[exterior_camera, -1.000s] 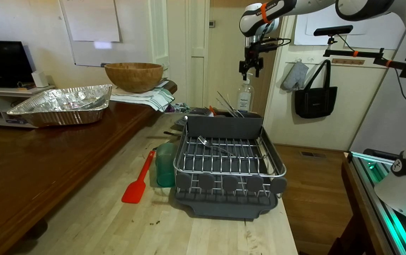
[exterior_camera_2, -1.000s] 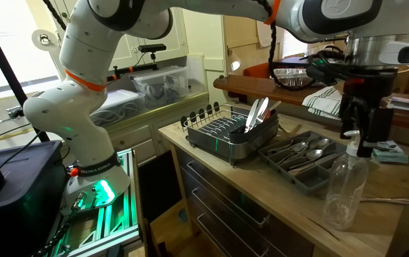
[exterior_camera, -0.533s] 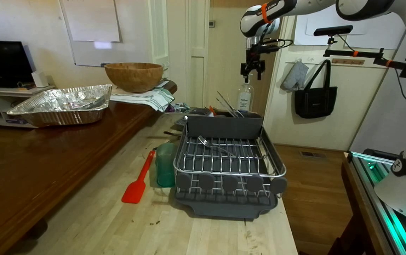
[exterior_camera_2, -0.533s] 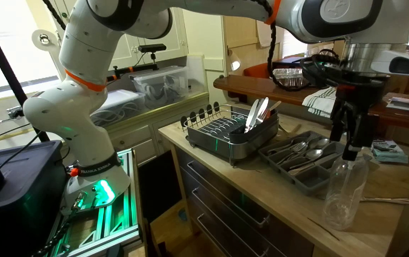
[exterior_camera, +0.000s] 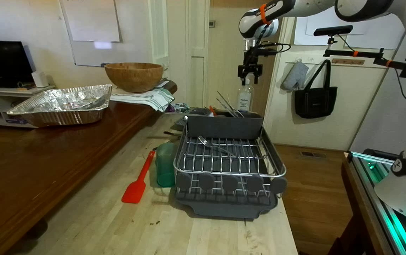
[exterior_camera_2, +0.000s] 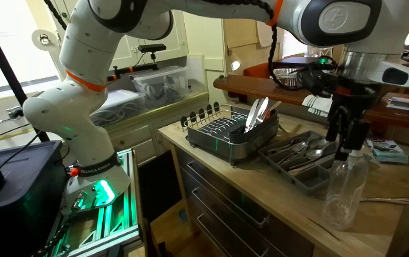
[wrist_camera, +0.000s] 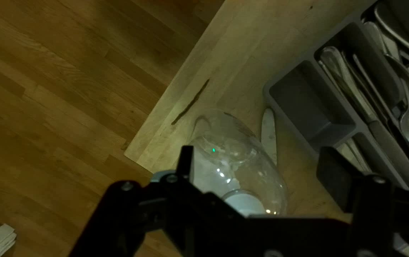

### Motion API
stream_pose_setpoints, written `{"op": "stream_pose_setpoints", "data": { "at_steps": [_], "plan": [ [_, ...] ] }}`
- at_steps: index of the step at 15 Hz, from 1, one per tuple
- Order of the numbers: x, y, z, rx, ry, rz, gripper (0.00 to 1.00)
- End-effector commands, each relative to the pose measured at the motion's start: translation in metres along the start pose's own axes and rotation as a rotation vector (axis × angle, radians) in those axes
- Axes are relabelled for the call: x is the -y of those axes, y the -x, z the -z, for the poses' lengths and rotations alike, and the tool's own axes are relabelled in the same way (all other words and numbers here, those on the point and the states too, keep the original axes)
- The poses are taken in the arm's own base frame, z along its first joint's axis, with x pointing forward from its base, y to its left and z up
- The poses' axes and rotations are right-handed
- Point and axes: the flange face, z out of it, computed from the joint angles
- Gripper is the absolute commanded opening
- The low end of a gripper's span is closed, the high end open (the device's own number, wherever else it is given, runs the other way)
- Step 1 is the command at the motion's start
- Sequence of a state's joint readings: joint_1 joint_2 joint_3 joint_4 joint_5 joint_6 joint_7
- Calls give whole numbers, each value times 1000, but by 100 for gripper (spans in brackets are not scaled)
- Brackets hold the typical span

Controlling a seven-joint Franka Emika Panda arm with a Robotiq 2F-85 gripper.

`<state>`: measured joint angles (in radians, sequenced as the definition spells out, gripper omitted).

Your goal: Put the soap bottle in the drying rack

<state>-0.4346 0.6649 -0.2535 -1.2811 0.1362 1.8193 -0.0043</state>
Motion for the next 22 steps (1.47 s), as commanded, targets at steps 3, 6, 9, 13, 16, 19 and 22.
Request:
{"op": "stream_pose_setpoints", "data": {
  "at_steps": [3,6,9,13,16,19,22],
  "plan": [
    [-2,-14,-3,-19,-59,-8,99],
    [-1,-8,1,-16,-34,-7,97],
    [0,-10,4,-34,-27,-8,100],
    [0,-15,3,-49,-17,1,100],
    [-1,-18,4,-56,-20,-7,100],
    [-2,-21,3,-59,-22,-13,100],
    [-3,-25,2,-67,-17,-18,100]
  ]
}}
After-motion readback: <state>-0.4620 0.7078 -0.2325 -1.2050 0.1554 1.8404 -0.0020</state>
